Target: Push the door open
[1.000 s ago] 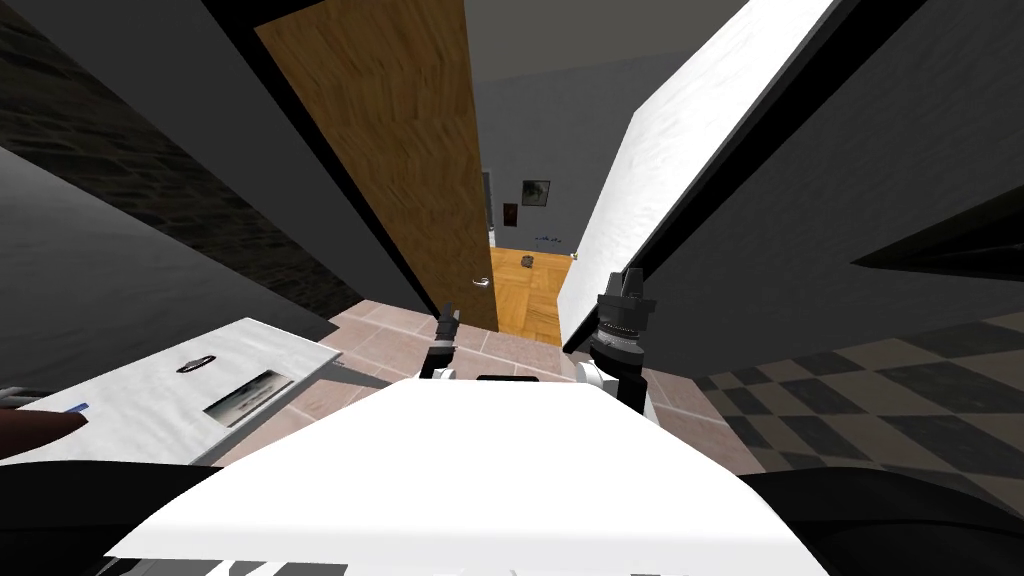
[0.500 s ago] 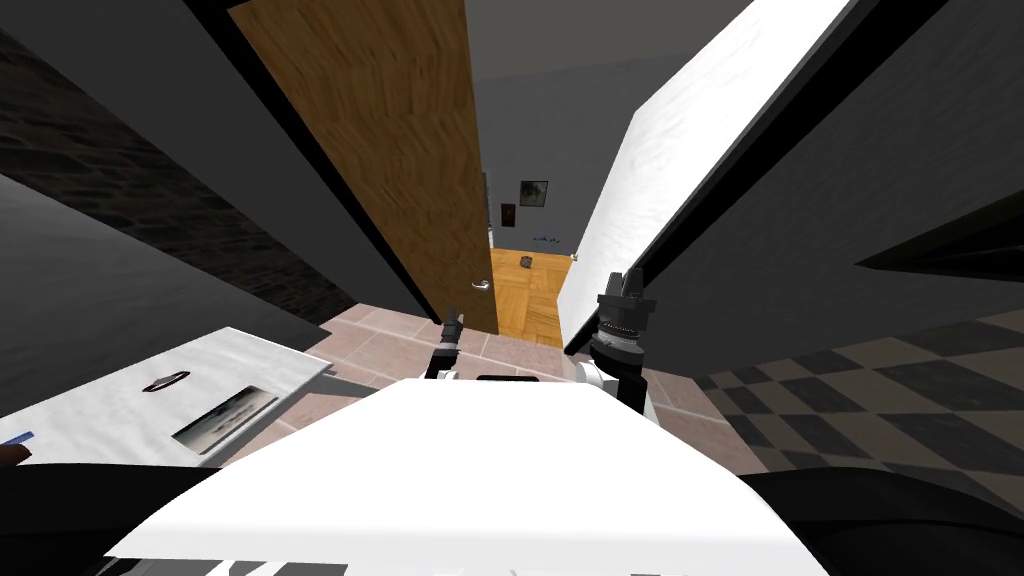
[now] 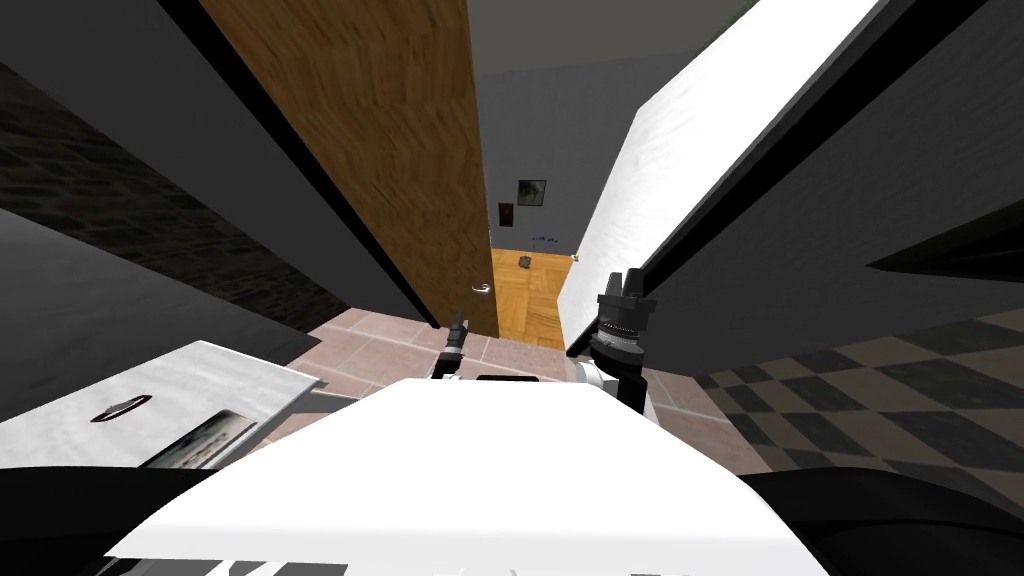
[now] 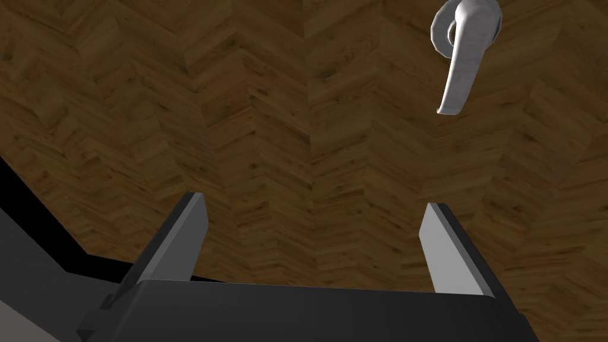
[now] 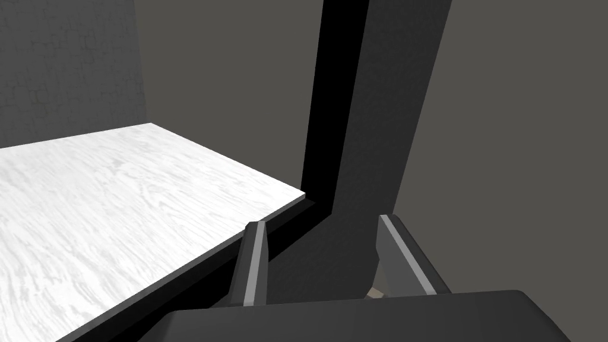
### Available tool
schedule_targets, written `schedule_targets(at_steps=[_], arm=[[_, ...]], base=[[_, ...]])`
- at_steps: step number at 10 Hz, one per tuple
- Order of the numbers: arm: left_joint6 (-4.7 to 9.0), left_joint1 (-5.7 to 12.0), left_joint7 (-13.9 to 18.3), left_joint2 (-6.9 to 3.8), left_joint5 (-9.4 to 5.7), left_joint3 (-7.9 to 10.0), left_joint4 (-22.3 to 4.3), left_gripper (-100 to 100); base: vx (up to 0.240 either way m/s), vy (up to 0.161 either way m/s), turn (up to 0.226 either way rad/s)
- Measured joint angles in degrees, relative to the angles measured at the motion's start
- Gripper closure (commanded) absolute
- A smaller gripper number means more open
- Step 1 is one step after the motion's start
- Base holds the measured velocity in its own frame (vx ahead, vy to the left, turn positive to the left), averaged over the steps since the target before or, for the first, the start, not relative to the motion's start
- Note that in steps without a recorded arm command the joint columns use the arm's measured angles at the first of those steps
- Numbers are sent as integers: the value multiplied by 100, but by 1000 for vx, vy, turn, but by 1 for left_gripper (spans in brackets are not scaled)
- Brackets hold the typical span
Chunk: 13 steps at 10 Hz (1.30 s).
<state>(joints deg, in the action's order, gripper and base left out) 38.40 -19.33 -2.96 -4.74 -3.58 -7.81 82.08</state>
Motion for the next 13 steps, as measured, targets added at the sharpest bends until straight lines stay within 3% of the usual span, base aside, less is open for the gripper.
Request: schedule_targets(at_steps=[13], arm=[[345, 393, 155, 70, 46, -340, -1643, -100]], base=[[101, 73, -45]])
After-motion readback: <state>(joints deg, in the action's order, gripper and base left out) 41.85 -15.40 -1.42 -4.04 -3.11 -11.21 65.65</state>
